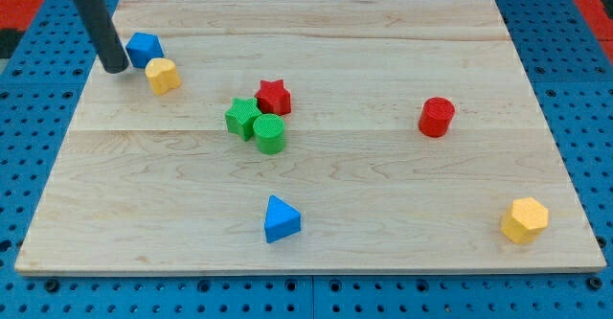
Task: Slide the blue cube slightly right
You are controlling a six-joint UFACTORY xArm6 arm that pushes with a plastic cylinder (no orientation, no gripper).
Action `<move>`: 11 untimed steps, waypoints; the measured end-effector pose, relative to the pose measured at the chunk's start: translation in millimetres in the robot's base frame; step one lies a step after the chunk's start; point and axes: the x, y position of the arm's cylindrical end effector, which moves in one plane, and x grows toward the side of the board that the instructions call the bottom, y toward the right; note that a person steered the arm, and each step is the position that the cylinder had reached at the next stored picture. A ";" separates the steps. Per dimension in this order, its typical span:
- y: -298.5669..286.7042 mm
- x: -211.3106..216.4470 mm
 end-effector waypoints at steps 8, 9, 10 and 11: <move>34.9 -20.7; 94.7 -21.9; 77.2 -29.1; 31.6 -29.9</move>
